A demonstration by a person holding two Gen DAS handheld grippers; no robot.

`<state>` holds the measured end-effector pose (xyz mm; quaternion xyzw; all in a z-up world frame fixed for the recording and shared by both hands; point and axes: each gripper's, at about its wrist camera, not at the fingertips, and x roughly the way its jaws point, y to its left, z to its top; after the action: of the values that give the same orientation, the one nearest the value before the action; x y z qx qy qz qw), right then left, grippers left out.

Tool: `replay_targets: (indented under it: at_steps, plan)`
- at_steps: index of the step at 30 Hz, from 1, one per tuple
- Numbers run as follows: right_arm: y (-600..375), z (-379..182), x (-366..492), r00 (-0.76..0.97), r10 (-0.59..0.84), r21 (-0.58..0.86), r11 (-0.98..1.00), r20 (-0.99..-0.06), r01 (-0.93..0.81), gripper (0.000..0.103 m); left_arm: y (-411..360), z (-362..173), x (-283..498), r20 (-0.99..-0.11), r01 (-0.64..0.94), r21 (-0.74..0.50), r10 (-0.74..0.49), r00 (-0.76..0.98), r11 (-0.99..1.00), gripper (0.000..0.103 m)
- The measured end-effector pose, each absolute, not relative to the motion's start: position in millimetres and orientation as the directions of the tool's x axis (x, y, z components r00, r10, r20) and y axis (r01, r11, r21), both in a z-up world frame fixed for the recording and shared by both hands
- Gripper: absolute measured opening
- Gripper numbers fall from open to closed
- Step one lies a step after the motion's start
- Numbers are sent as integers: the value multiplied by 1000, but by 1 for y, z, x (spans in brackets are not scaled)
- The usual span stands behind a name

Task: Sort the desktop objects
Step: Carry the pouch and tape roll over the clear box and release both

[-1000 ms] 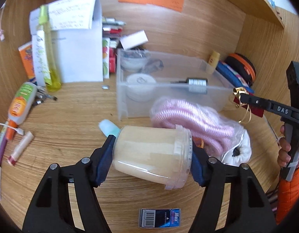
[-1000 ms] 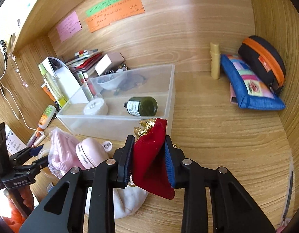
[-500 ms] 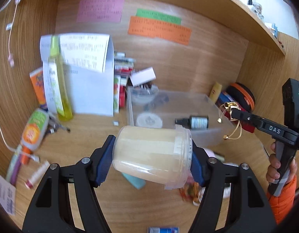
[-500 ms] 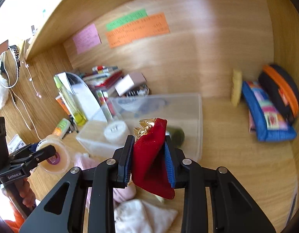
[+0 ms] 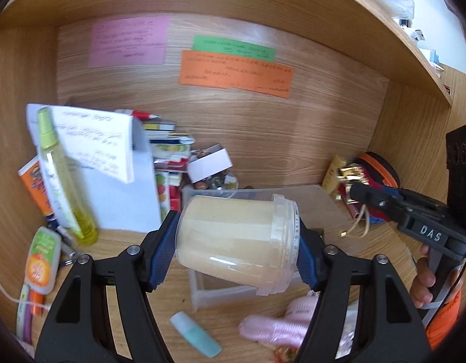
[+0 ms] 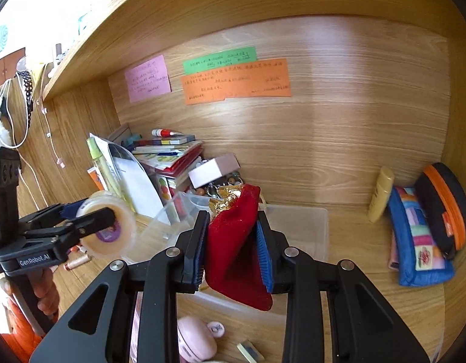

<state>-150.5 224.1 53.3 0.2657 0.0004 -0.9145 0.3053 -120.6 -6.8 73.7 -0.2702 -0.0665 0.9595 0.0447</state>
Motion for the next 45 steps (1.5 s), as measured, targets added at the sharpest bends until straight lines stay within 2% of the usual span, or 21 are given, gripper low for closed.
replay_targets:
  at_steps: [13, 19, 27, 36, 41, 45]
  plan:
    - [199, -10, -192, -551, -553, 202, -796, -625, 571, 27, 15, 27, -158, -614, -53, -145, 132, -778, -988, 68]
    - [188, -23, -191, -526, -513, 157, -800, -678, 578, 28, 20, 24, -157, -612, -38, -93, 87, -786, -995, 68]
    - [187, -25, -187, -520, -486, 115, -799, -702, 591, 29, 16, 7, -172, -671, -8, -92, 69, -739, -996, 68]
    - [180, -30, -186, -514, -458, 74, -794, -725, 604, 29, 27, 5, -169, -668, -9, -23, 22, -744, -1000, 67]
    - [182, -29, -186, -553, -417, 29, -816, -721, 577, 40, 29, 5, -169, -669, -10, -11, 15, -743, -1000, 67]
    - [183, -28, -187, -558, -412, 25, -820, -720, 572, 44, 26, 4, -168, -673, -17, -26, 30, -739, -1000, 67]
